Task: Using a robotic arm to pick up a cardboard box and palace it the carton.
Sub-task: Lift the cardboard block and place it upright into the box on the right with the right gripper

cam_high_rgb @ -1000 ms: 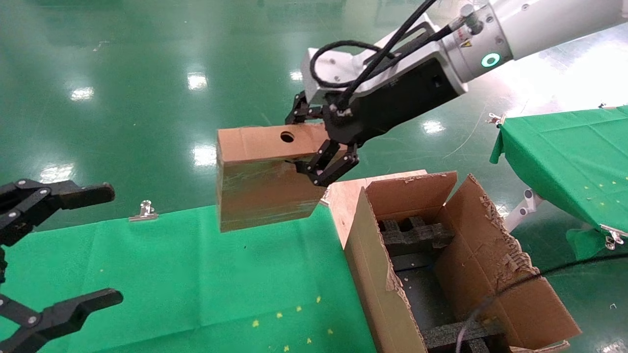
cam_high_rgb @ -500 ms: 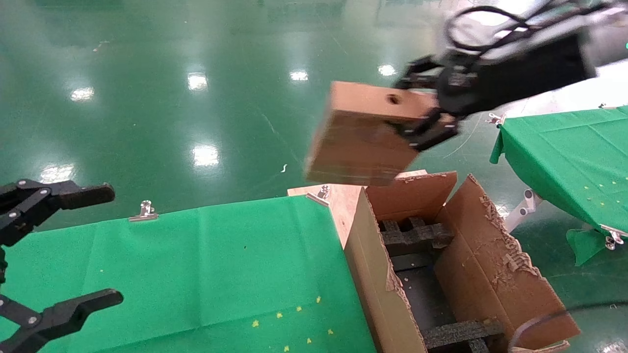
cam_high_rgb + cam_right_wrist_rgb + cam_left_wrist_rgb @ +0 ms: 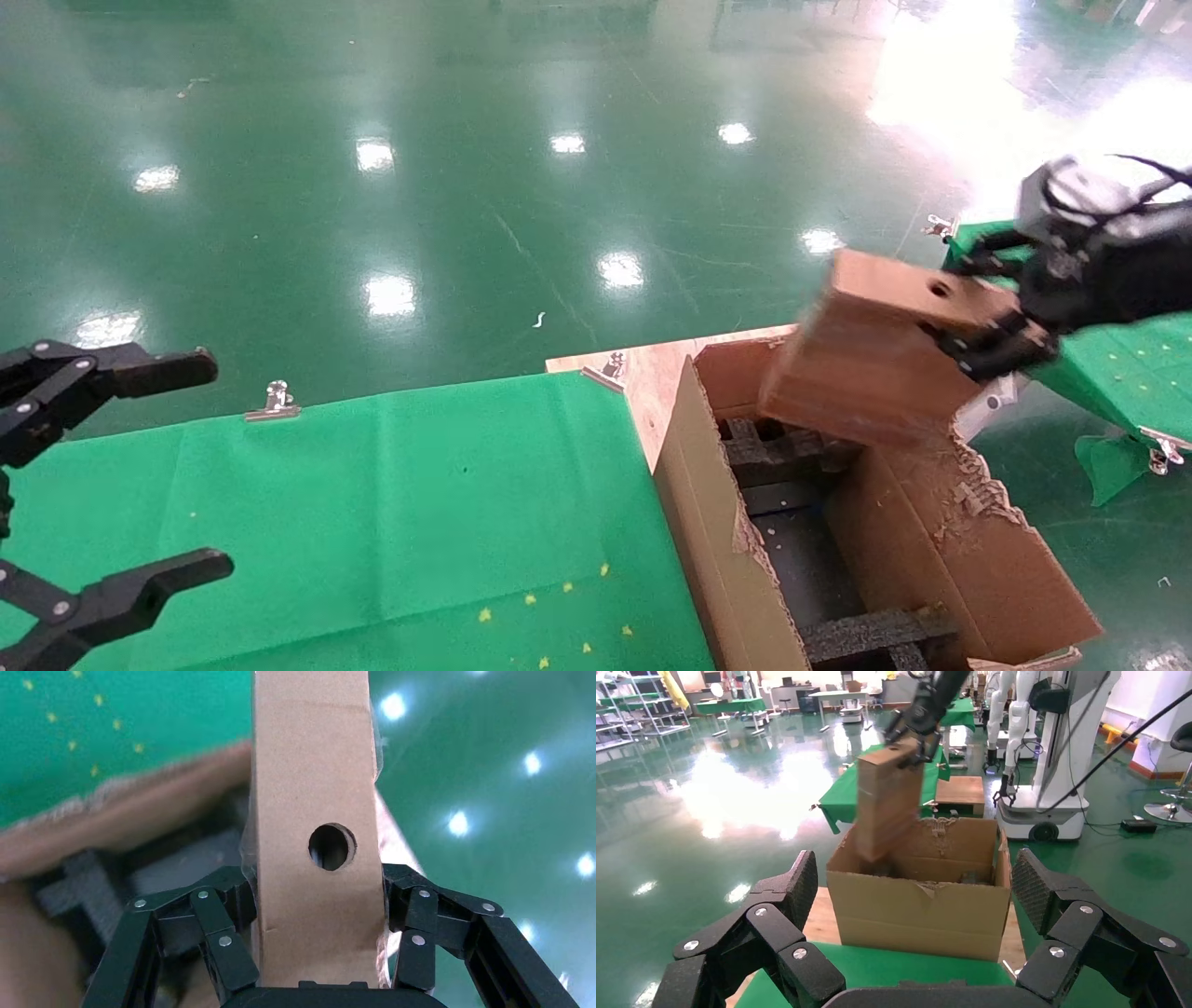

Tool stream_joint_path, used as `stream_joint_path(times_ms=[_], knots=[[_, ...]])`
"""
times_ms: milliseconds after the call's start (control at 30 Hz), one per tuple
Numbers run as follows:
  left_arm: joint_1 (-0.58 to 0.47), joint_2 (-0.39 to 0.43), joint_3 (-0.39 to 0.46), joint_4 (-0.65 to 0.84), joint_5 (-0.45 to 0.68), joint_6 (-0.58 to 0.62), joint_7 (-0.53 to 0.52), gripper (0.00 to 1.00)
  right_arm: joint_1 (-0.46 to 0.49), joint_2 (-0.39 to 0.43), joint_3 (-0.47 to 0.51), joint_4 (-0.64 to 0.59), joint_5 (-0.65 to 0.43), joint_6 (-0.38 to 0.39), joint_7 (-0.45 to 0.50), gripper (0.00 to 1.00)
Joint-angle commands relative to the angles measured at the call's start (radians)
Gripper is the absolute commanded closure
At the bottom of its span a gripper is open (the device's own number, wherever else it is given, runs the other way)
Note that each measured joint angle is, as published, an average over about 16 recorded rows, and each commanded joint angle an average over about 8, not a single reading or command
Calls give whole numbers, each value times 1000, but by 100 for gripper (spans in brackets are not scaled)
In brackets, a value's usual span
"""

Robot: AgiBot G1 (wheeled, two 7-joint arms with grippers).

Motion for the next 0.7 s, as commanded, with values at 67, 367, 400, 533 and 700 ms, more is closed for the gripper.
stream_joint_path(times_ms=[67, 367, 400, 533, 700], knots=[[0, 0, 0, 0, 0, 0, 0, 0, -11, 34, -27, -18, -1, 1, -3, 100], [0, 0, 0, 0, 0, 0, 0, 0, -33, 66, -59, -39, 14, 13, 9, 100], [0, 0, 0, 0, 0, 0, 0, 0, -33, 67, -60, -40, 15, 14, 10, 100], [0, 0, 0, 0, 0, 0, 0, 0, -34, 64, -59, -39, 17, 16, 10, 100], [0, 0, 0, 0, 0, 0, 0, 0, -59, 62, -57, -42, 30, 44, 33, 100]])
